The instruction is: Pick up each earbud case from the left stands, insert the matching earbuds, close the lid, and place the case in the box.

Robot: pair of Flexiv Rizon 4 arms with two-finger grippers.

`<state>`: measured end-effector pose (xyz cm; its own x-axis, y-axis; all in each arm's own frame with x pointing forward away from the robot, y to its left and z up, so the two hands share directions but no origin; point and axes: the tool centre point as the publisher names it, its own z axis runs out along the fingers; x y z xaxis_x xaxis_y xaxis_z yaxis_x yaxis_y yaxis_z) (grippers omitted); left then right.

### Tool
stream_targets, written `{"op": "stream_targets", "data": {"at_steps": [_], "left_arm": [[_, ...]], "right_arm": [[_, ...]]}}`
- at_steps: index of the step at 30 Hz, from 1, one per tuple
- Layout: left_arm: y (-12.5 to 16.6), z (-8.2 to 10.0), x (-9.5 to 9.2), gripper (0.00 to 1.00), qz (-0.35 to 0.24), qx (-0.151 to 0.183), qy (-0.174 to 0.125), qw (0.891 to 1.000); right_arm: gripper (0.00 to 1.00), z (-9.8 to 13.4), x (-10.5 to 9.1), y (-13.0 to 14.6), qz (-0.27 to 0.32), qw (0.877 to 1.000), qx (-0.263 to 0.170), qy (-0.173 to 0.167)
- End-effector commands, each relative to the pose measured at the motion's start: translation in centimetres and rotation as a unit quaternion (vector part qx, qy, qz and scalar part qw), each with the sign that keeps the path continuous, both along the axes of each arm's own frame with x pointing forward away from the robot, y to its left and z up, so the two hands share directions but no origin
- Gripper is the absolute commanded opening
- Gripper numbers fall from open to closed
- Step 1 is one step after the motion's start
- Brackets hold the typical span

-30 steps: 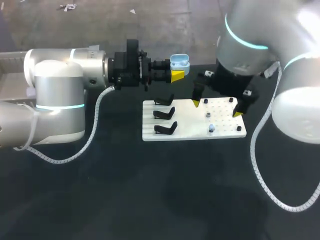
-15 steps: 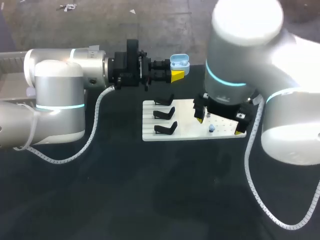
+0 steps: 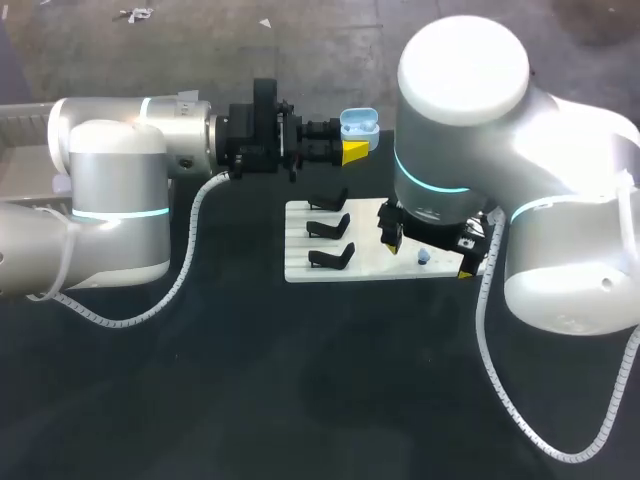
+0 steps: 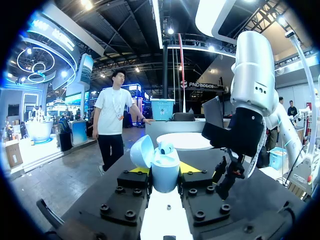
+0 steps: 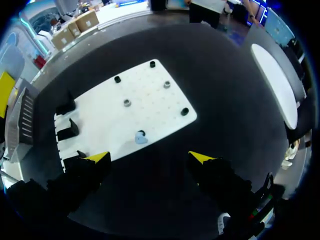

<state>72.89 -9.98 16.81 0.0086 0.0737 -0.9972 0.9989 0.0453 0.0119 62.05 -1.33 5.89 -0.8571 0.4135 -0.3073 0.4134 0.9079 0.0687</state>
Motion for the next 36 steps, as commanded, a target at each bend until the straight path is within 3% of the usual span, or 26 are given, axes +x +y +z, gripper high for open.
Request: {"op": "stream_targets", "data": {"at_steps": [1, 10, 24, 25, 31, 36], "left_arm": [[0.0, -0.1, -0.2, 0.00, 0.004, -0.002, -0.003, 1.000], [0.0, -0.1, -0.2, 0.00, 0.004, -0.002, -0.003, 1.000], [0.0, -0.1, -0.2, 0.00, 0.004, -0.002, -0.003, 1.000], [0.0, -0.1, -0.2, 0.00, 0.004, -0.002, -0.003, 1.000], [0.0, -0.1, -0.2, 0.00, 0.004, -0.002, -0.003, 1.000], [0.0, -0.1, -0.2, 0.00, 0.004, -0.002, -0.003, 1.000]], "right_arm": [[1.00, 0.0, 0.0, 0.0, 0.000, 1.000, -0.001, -0.001], [1.00, 0.0, 0.0, 0.0, 0.007, 1.000, -0.013, -0.009], [1.00, -1.8, 0.9, 0.0, -0.002, 1.000, 0.003, -0.019], [0.95, -1.8, 1.0, -0.1, -0.001, 1.000, 0.004, -0.019], [0.96, -2.5, 1.2, 0.2, 0.003, 1.000, 0.003, -0.021], [0.80, -2.8, 1.3, 0.2, 0.002, 1.000, 0.003, -0.022]]}}
